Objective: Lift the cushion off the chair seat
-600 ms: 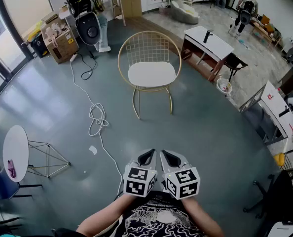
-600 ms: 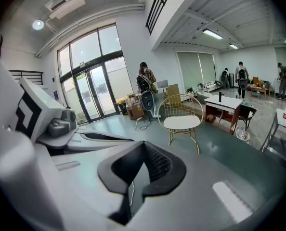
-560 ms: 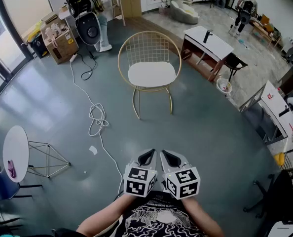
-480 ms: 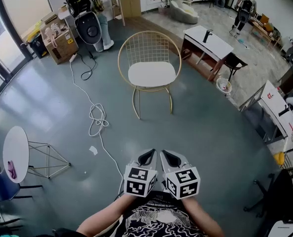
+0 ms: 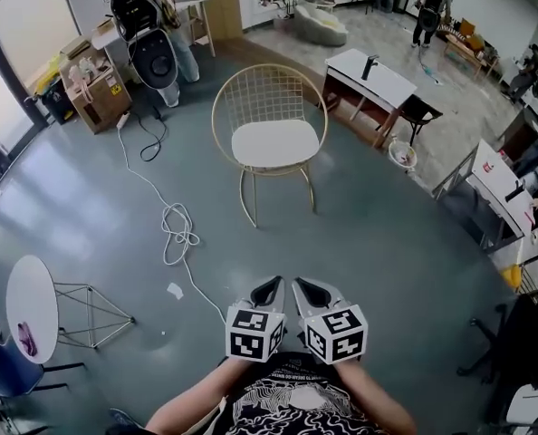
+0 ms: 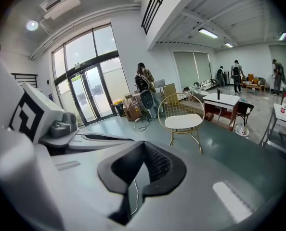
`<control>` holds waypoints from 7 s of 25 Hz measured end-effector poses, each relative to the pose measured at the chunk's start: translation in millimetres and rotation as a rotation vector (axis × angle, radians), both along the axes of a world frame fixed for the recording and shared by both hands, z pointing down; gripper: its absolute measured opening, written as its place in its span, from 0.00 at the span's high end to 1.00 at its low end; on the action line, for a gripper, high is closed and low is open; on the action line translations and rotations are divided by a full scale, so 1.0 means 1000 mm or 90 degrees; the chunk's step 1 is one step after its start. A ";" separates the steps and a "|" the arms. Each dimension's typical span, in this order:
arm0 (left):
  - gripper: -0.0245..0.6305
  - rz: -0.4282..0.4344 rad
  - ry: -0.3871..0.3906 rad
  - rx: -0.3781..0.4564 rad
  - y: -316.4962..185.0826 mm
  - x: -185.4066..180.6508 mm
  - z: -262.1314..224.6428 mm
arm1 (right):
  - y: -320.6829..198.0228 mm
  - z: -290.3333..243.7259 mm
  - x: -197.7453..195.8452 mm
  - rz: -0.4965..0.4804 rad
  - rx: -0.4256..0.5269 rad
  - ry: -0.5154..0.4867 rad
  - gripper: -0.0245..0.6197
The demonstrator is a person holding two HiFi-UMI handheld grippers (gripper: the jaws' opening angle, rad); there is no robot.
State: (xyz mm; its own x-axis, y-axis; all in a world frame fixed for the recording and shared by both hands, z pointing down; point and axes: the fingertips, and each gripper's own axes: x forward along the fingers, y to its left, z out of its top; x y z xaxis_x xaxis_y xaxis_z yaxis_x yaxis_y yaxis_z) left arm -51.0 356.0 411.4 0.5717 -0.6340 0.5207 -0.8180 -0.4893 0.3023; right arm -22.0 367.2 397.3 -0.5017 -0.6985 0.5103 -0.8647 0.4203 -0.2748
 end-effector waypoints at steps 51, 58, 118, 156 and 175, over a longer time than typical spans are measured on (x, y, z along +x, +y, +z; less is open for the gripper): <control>0.96 -0.048 -0.025 -0.009 -0.249 0.135 0.033 | -0.258 0.043 0.138 -0.080 -0.052 -0.101 0.97; 0.96 -0.048 0.022 -0.026 -0.283 0.143 0.049 | -0.282 0.056 0.142 -0.076 -0.068 -0.079 0.97; 0.70 -0.260 0.559 -0.348 -0.490 0.037 0.362 | -0.524 0.224 0.033 -0.144 -0.199 0.012 0.97; 0.91 -0.301 0.734 -0.314 -0.543 0.026 0.277 | -0.496 0.189 0.058 -0.113 -0.203 0.074 0.97; 0.91 -0.245 0.671 -0.267 -0.552 0.012 0.183 | -0.499 0.108 0.063 -0.024 -0.137 0.034 0.97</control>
State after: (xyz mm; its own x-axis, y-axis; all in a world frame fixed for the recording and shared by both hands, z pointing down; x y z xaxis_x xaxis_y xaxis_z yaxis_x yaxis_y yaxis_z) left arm -38.8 -195.8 594.2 0.6513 -0.7499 0.1163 -0.1430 0.0293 0.9893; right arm 41.3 -131.5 505.0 -0.4938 -0.5516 0.6723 -0.8652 0.3892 -0.3162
